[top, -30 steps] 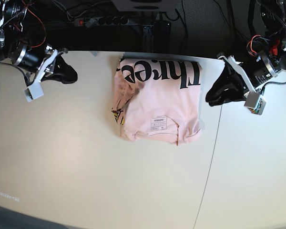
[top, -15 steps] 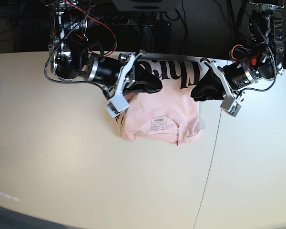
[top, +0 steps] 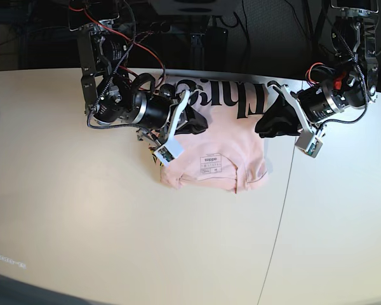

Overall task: Fold the T-shirt properly
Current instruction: 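Tap the lettered edge of the bundle with both grippers to flatten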

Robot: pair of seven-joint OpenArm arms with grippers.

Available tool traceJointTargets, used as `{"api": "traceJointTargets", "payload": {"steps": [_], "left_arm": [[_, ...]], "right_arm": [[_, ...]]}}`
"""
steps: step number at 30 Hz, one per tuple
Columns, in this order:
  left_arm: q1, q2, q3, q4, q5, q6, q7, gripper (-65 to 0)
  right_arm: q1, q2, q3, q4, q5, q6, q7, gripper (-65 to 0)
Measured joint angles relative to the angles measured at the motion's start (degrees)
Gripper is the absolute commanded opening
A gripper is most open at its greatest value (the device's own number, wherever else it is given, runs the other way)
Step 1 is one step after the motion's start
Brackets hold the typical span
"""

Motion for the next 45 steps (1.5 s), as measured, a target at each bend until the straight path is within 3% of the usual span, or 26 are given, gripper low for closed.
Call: {"api": "traceJointTargets", "payload": {"steps": [5,21,27,37,45], "left_arm": [[-0.9,0.0,0.0,-4.3,0.1,0.0,-1.3,-52.9],[-0.8,0.0,0.0,-6.4,2.5,0.0,-2.1,-52.9],[-0.8,0.0,0.0,-6.4,2.6,0.0,-3.1,-52.9],[-1.6,0.0,0.0,-6.2,2.6,0.0,-3.1,-52.9],[-1.6,0.1,-3.7,-6.1,-0.9,0.0,-1.7,-52.9]], "right_arm": [[-0.5,2.1,3.0,-0.3,0.2,0.0,0.2,-65.0],[-0.9,2.1,3.6,-9.4,2.8,-0.2,5.7,-65.0],[-0.3,2.1,3.6,-9.3,4.2,-0.1,5.4,-65.0],[-0.3,2.1,3.7,1.0,4.0,0.0,3.8,-65.0],[-0.3,2.2,10.0,11.1,6.1,0.0,0.8,-65.0]]}}
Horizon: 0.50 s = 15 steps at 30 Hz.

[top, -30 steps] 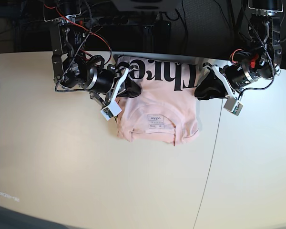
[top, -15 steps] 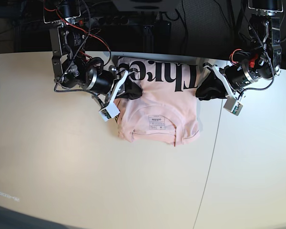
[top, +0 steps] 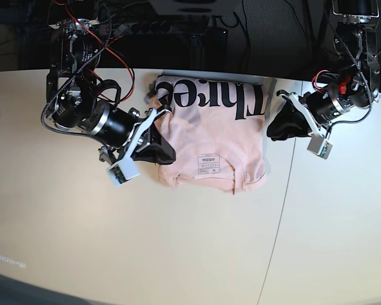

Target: Fold the T-shirt properly

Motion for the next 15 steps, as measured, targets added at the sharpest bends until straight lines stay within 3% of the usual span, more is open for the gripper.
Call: {"api": "traceJointTargets", "payload": {"steps": [4,9,15], "left_arm": [[0.0,0.0,-4.7,2.3,-1.5,0.0,1.3,-52.9],[0.2,0.1,-9.0,7.1,-6.4,0.0,6.9,-52.9],[7.1,-0.2,-15.2,8.6,-9.7,0.0,7.8,-52.9]], "right_arm": [[-1.0,1.7,4.2,0.1,5.2,0.0,-0.2,-65.0],[-2.9,1.7,10.0,0.1,5.6,0.0,-1.7,-65.0],[-10.3,1.6,20.3,0.1,8.8,0.0,-3.7,-65.0]]}}
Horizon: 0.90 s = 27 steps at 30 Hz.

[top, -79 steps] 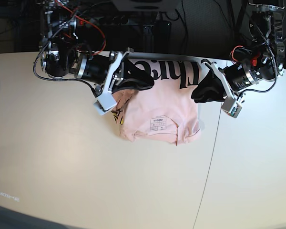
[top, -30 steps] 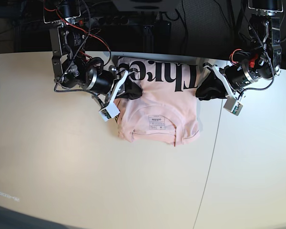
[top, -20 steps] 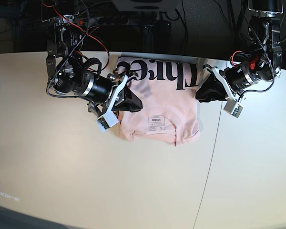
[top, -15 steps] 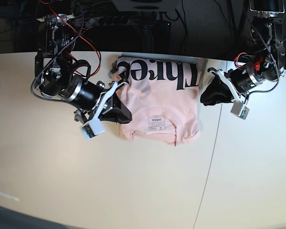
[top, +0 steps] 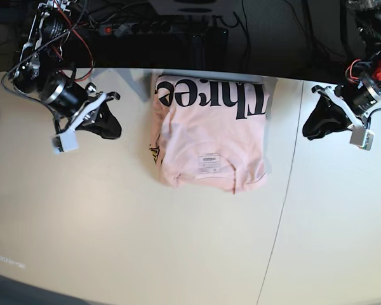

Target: Fold the T-shirt properly

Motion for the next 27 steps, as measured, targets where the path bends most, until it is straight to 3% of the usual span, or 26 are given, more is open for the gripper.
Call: {"api": "traceJointTargets", "payload": {"steps": [4,9,20,25,27], "left_arm": [[5.2,0.1,-4.8,1.1,-0.7,0.0,-0.4,-52.9],[10.8,0.1,-8.2,1.5,-0.3,0.0,-0.3,-52.9],[22.5,0.5,-8.3,1.6,4.6,0.0,-2.8,-52.9],[24.2,4.9,-8.3,-2.3,11.8,0.0,-5.0,-52.9],[23.9,5.3,-7.6,-6.8,14.4,0.0,-9.8,-52.9]], "right_arm": [[-5.9,0.1,6.5,0.1,4.7,0.0,-0.7,-65.0],[-14.4,0.0,10.7,0.1,5.7,0.0,-1.7,-65.0],[-29.5,-0.5,10.8,0.1,5.8,0.0,-1.6,-65.0],[-32.2,-0.5,10.8,-3.3,5.7,0.0,0.4,-65.0],[-32.0,-0.5,10.7,-6.9,2.7,0.0,4.4,-65.0]]}}
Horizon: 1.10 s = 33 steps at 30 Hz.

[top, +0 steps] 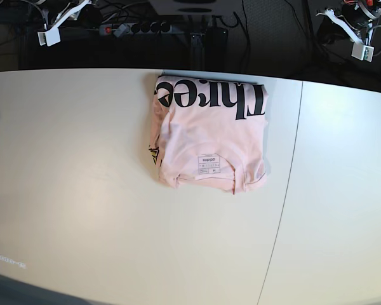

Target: Fold the T-shirt properly

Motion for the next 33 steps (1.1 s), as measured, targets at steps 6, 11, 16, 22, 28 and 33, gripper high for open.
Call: {"api": "traceJointTargets", "payload": {"steps": [6,11,16,22,28,33], "left_arm": [[-8.8,-1.1,7.8,-22.3,13.0,0.5,-6.5,-53.0],[-21.3,-3.8,21.9,-40.9,23.0,4.5,-10.9,-54.4],[-30.6,-4.3,34.7,-52.2,30.4,14.4,-14.1,-61.9],[-41.7,-1.0,42.6,-64.8,32.2,21.0,-17.4,-65.0],[-46.4,2.7,43.2,-69.0,32.1,21.5,-15.9,-65.0],[-46.4,2.6,43.2,-68.9,32.2,21.4,-15.8,-65.0]], "right_arm": [[9.1,0.0,-0.6,-19.5,-9.7,-0.4,3.9,-65.0],[21.5,0.4,-0.6,-42.8,-26.3,-3.6,13.0,-65.0],[31.9,0.2,-0.6,-60.4,-29.4,-8.3,15.7,-65.0],[39.8,-0.3,-0.6,-64.8,-29.7,-8.4,15.1,-65.0],[42.3,-0.2,-0.6,-64.3,-29.6,-8.4,13.8,-65.0],[41.4,-1.1,-0.5,-64.5,-30.1,-8.4,9.2,-65.0]]}}
